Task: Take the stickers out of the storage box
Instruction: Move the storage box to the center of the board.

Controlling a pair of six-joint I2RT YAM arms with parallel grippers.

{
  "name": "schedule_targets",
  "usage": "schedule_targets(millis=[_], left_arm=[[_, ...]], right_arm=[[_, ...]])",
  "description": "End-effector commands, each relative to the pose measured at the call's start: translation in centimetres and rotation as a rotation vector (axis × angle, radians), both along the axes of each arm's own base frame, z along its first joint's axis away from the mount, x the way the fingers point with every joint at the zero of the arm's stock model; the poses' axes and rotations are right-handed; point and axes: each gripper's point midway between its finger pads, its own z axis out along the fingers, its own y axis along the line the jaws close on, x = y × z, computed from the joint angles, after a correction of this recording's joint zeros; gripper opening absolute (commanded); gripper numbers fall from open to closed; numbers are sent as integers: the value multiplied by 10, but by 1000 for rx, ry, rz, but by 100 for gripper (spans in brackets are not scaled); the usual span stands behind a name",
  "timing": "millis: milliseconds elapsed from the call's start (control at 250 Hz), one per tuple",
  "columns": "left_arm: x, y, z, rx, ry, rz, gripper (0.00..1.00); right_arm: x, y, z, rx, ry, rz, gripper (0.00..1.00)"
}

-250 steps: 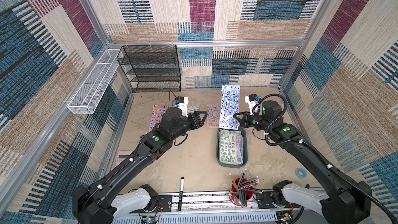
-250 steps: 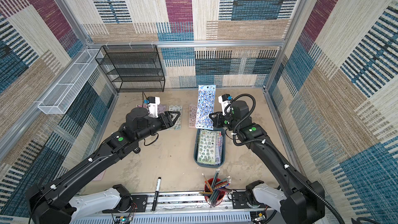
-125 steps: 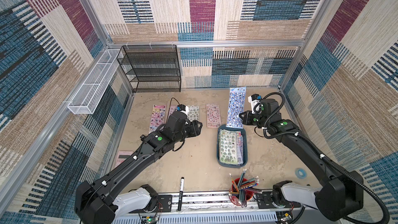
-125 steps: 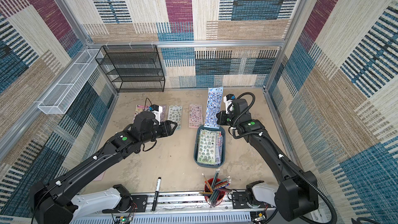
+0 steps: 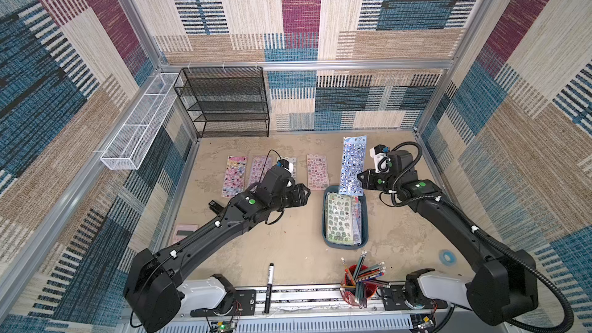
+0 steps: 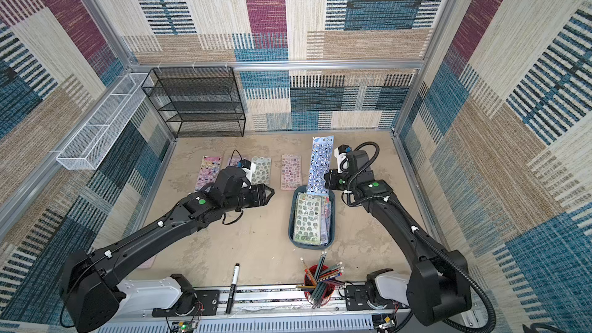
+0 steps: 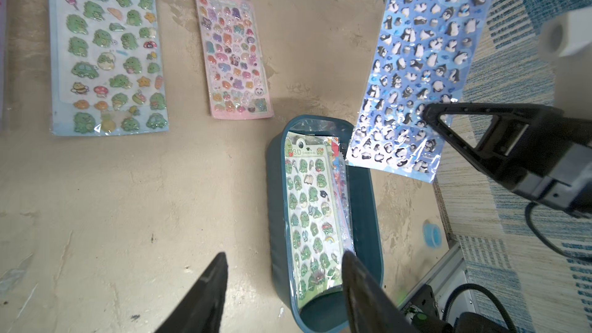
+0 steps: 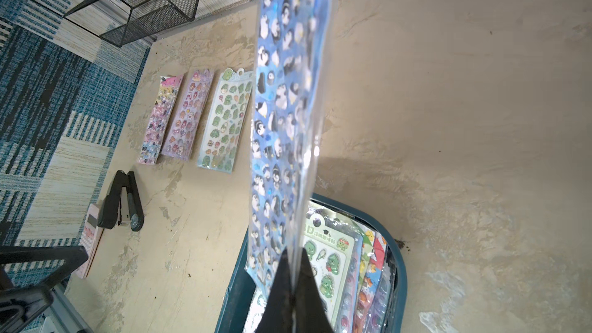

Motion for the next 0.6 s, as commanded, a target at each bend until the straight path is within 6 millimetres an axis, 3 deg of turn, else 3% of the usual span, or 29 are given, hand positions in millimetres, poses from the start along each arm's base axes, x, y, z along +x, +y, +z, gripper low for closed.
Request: schedule_targets(millis=[0,204,596], left_arm=[[-1,-10,1,-45,2,4,58],[0,-29,-16,3,37,-34,58],[5,-68,-68,134,127,-104,57]], right_arm=[[6,5,6,26,-26,19,0],[11,1,6,11,-31,7,0],[46,-21,11,3,-40,-44,0]])
